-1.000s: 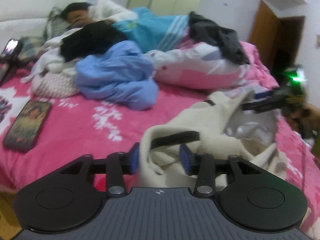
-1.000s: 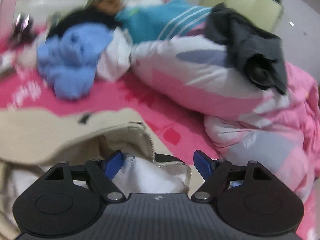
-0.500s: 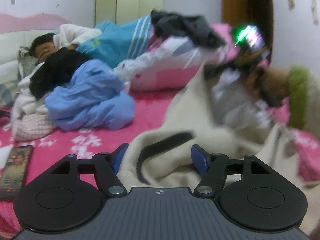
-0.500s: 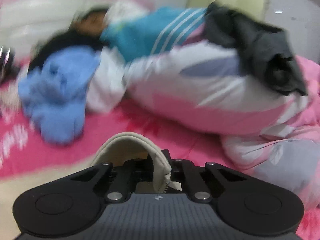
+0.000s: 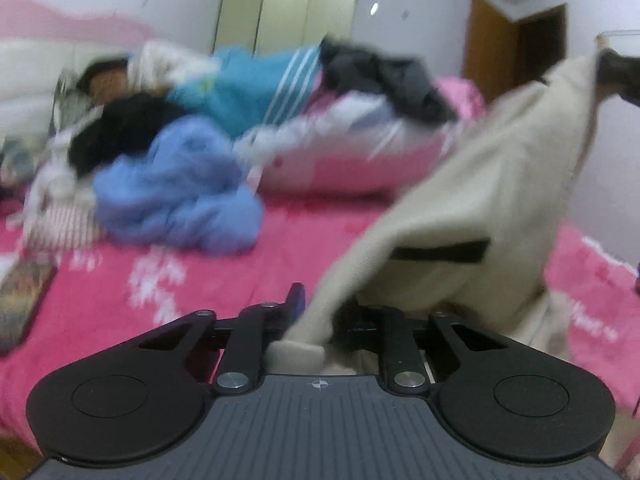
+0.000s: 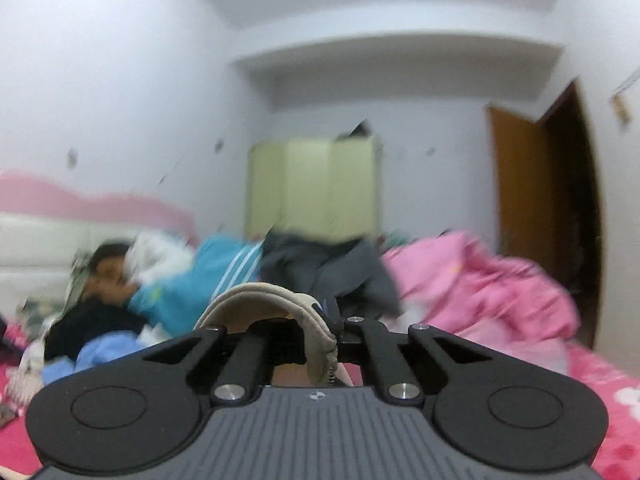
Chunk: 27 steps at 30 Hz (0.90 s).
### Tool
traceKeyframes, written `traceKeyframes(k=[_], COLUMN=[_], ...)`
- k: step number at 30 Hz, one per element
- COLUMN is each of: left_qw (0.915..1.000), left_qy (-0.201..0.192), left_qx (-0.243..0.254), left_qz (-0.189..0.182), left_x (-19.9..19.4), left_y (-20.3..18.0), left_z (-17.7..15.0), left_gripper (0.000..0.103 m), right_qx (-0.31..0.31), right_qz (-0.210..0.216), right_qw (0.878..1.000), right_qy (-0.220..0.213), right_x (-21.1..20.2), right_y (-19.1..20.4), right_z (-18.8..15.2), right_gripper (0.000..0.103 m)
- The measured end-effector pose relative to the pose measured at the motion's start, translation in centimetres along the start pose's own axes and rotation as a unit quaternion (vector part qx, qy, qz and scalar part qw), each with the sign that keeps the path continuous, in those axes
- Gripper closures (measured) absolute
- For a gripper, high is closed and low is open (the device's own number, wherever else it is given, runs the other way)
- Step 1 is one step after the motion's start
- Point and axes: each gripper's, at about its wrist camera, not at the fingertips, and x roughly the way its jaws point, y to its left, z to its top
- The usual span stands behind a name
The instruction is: Fold clothes
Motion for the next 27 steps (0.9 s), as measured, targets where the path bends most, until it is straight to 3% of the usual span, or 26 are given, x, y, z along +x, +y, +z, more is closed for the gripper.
traceKeyframes(k=[5, 9, 13, 18, 25, 27], left_qw=[0.9942, 0.9824, 0.9695, 0.9600, 0.9399, 0.9379], left_qy=[-0.102, -0.174, -0.229, -0.260, -0.322, -0.328], left_qx=[0.026, 0.046, 0.068, 0.086, 0.085, 0.087], left_qz=[-0.025, -0.050, -0.053, -0.059, -0.073, -0.069], left_x=[-2.2, -3.3, -3.6, -3.1, -5.1, -5.1], left_y=[-3.1, -5.6, -7.5, -8.3, -8.2, -8.4], left_z=[5.3, 10.2, 13.4, 16.6, 21.5, 22.2], left_gripper=[0.093, 0.094, 0.094, 0.094, 0.094, 0.094], right_qx=[0.017, 0.021, 0.025, 0.040, 0.018, 0.014], right_qz=[-0.055, -0.082, -0.100, -0.102, -0.076, -0.068], right_qw=[0.995, 0.985, 0.979, 0.974, 0.950, 0.950], right_qy=[-0.082, -0.148, -0.178, -0.199, -0.302, -0.303], right_x=[-7.3, -11.8, -13.2, -13.3, -14.8, -14.3], right_y=[-3.3, -5.4, -7.0, -9.0, -9.4, -9.6], right_z=[4.5, 7.8, 9.4, 10.6, 15.8, 16.9], right_gripper=[0.097, 0.097, 0.097, 0.097, 0.097, 0.097])
